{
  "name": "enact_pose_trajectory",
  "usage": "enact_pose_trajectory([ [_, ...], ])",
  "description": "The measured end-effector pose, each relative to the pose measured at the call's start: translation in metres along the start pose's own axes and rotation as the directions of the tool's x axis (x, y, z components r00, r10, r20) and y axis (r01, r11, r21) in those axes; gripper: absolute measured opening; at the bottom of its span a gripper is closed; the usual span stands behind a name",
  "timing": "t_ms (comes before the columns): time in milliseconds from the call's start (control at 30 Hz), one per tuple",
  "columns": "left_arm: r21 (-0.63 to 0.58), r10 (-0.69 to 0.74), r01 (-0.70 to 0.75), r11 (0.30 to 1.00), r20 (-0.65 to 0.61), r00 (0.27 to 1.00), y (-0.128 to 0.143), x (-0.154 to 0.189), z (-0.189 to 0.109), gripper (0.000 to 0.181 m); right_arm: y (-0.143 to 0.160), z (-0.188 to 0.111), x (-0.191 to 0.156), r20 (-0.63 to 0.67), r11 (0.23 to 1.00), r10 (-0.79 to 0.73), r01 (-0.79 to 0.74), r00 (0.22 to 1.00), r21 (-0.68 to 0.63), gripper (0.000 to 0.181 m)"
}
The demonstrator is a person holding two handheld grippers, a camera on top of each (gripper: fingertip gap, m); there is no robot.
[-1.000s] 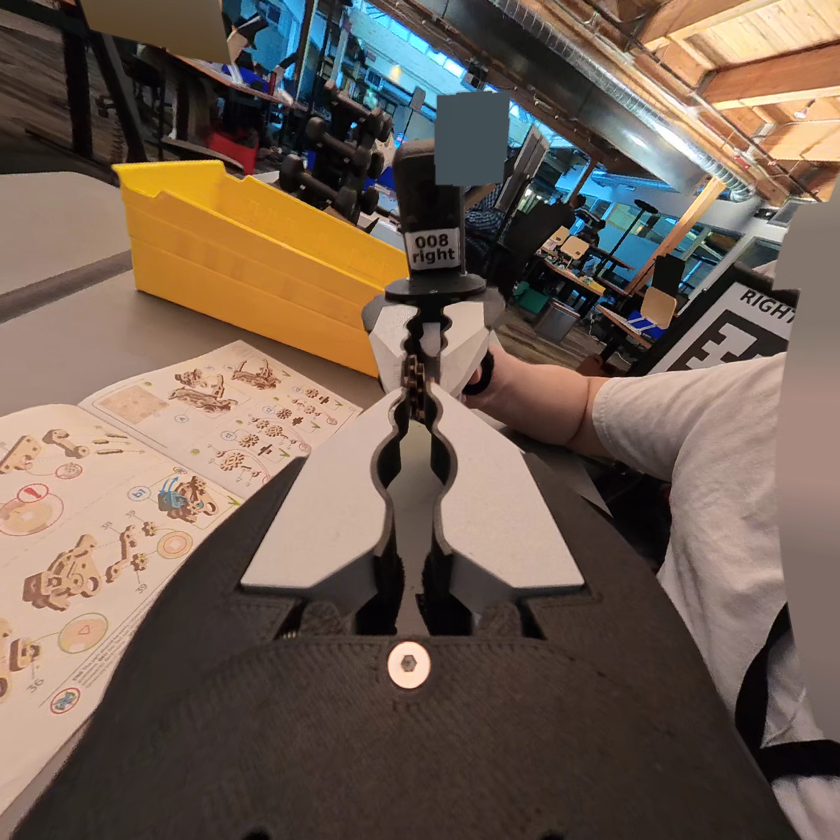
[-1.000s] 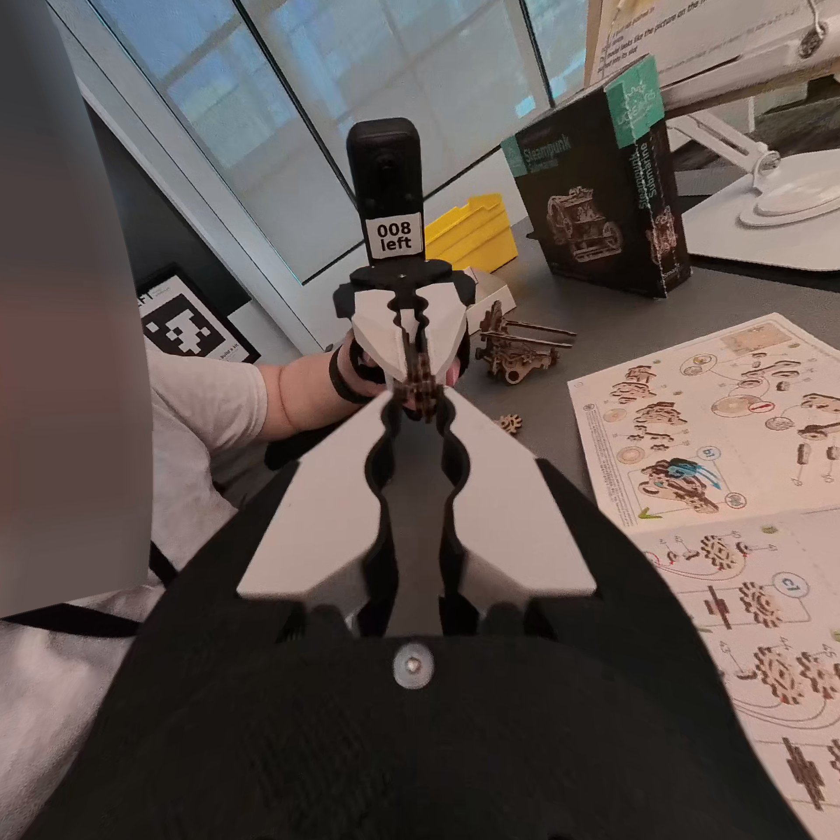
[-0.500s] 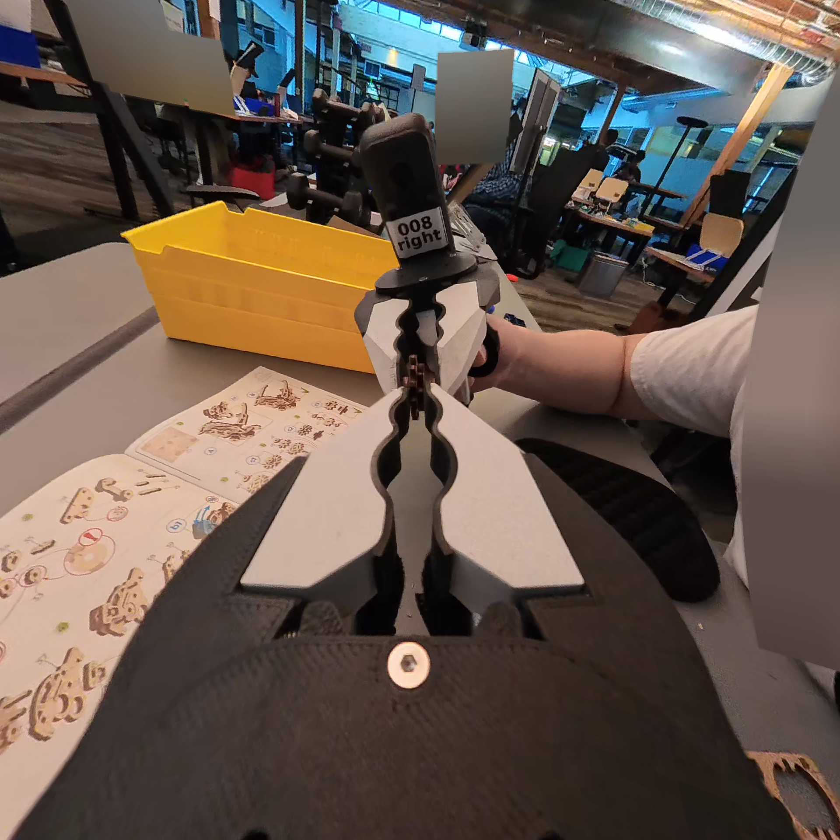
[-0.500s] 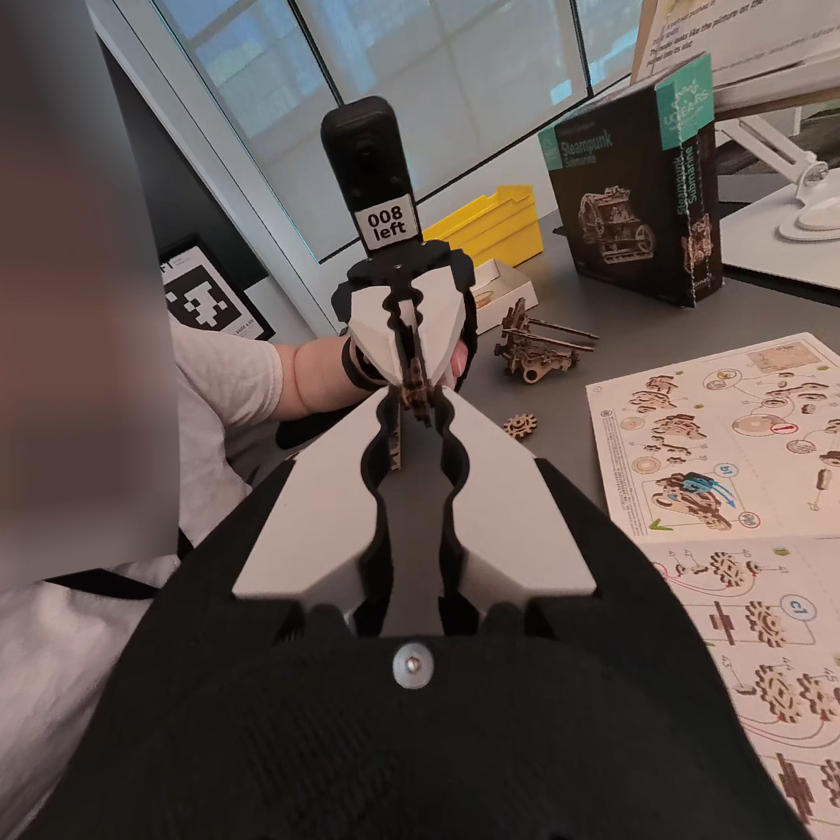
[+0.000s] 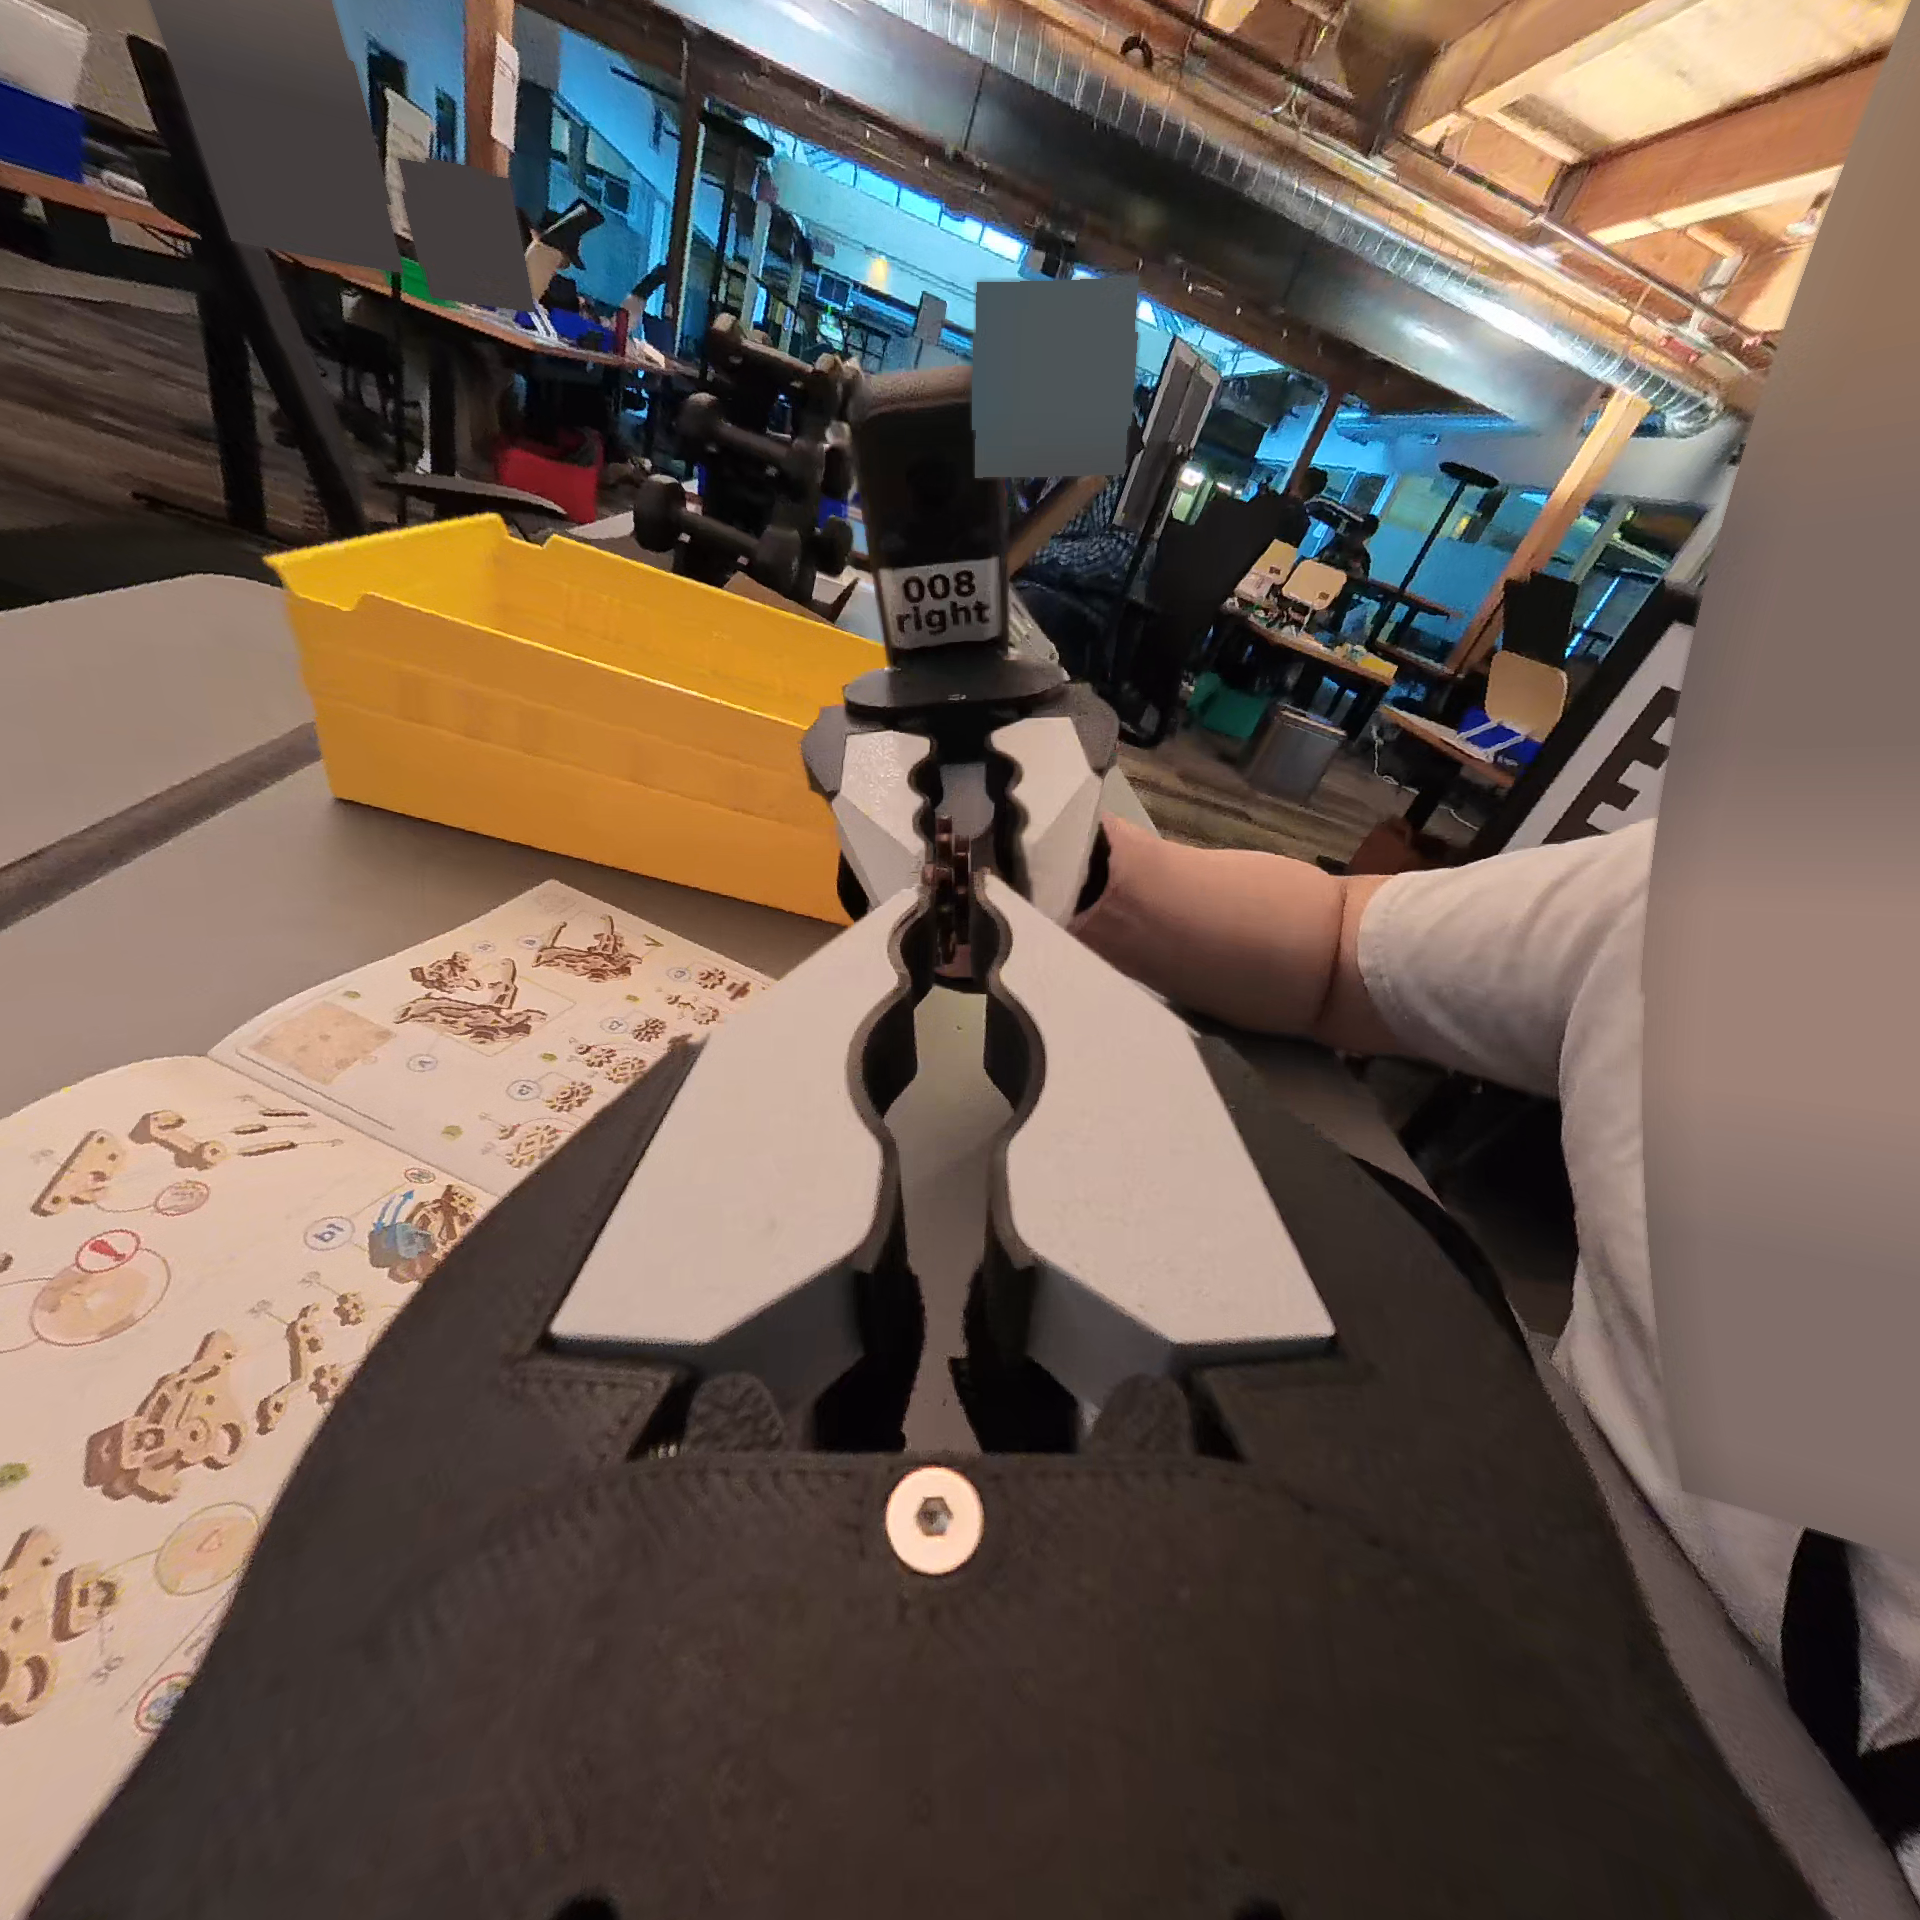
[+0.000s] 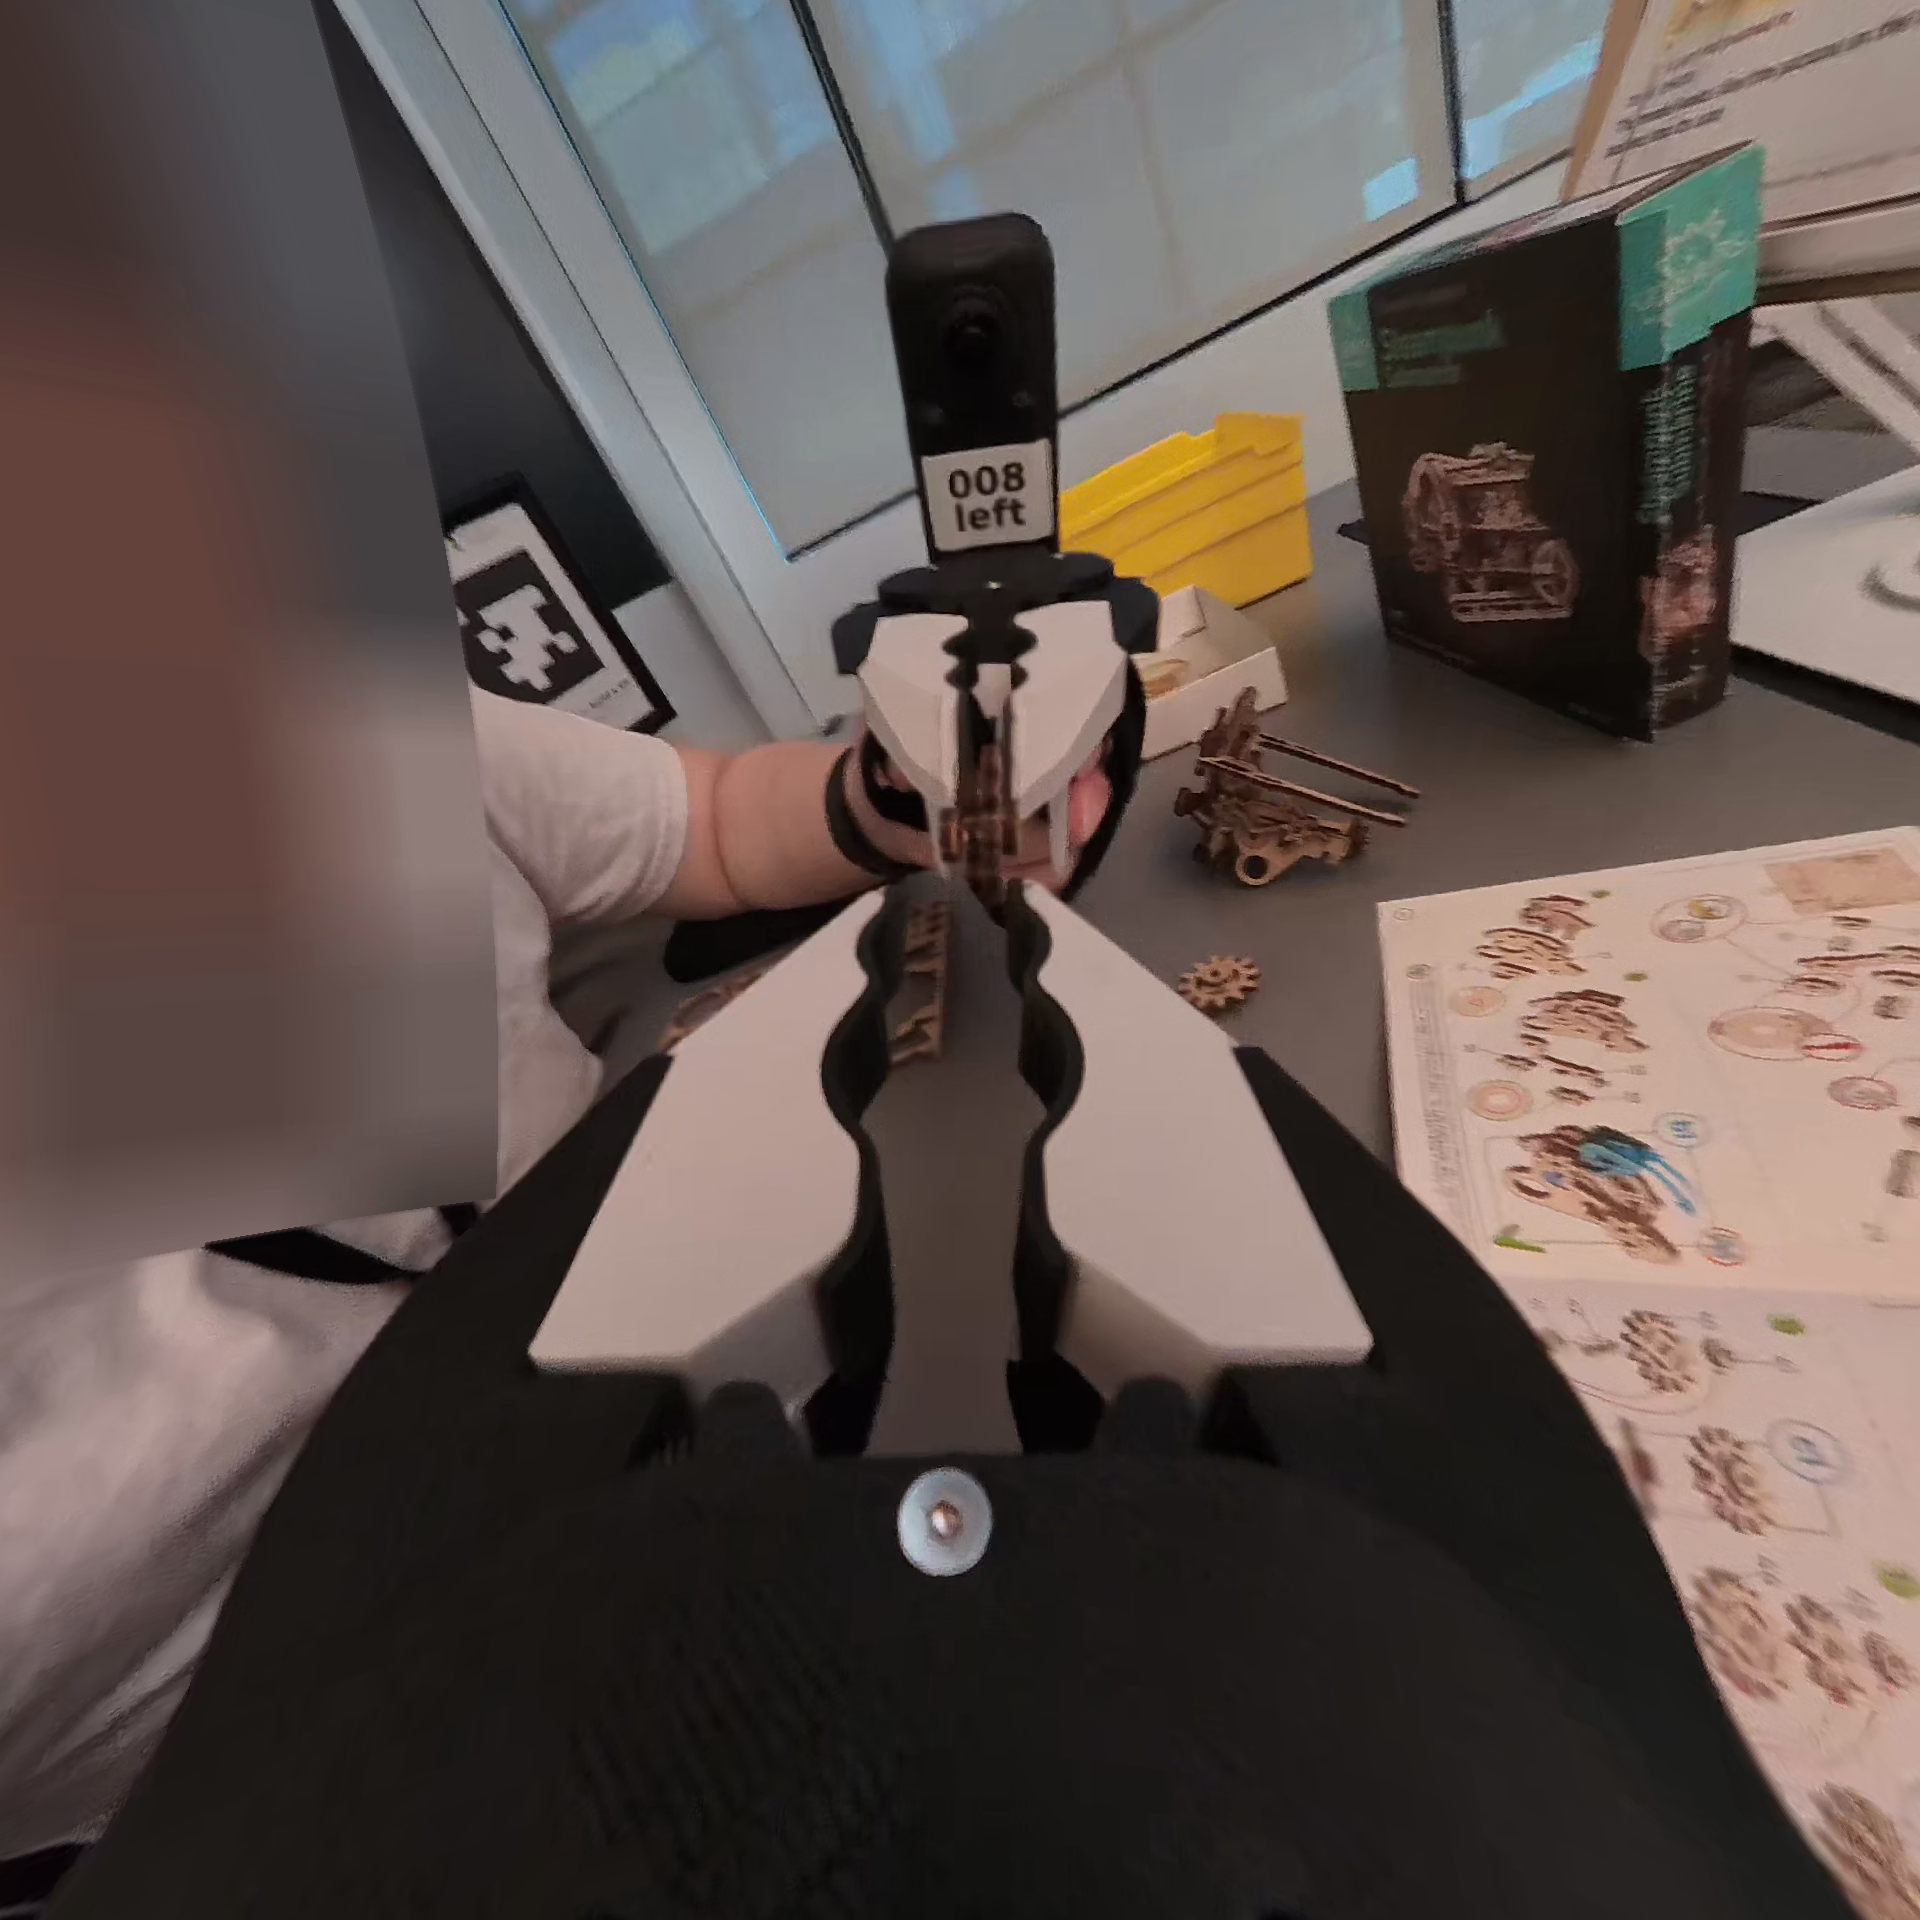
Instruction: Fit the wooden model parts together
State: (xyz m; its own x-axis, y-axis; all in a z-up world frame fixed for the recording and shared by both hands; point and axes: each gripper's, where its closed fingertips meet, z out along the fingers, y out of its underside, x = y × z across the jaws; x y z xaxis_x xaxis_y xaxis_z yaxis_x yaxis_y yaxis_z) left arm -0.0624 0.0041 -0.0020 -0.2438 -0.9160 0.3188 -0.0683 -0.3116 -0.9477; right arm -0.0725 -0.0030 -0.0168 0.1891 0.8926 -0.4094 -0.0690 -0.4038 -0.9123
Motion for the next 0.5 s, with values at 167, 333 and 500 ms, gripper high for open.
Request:
enact_pose_trajectory([
  [167,-0.004,0.012,-0.012,1.0,0.019,1.0,0.0029,-0.0026,0.0018,0.003,-0.0065,-0.0035,0.0054,-0.035,0.999,0.028,-0.026,0.999,0.042,0.015],
  [333,-0.027,0.051,-0.05,0.998,0.024,0.998,0.0056,-0.0033,0.0017,0.004,-0.0027,-0.0037,0.0072,-0.039,0.999,0.025,-0.024,0.999,0.031,0.007],
  [500,-0.069,0.175,-0.174,0.982,0.015,0.984,0.0039,0.0016,-0.0009,0.02,-0.0025,-0.0024,0.0047,-0.098,0.998,-0.06,0.056,0.993,-0.04,0.006],
])
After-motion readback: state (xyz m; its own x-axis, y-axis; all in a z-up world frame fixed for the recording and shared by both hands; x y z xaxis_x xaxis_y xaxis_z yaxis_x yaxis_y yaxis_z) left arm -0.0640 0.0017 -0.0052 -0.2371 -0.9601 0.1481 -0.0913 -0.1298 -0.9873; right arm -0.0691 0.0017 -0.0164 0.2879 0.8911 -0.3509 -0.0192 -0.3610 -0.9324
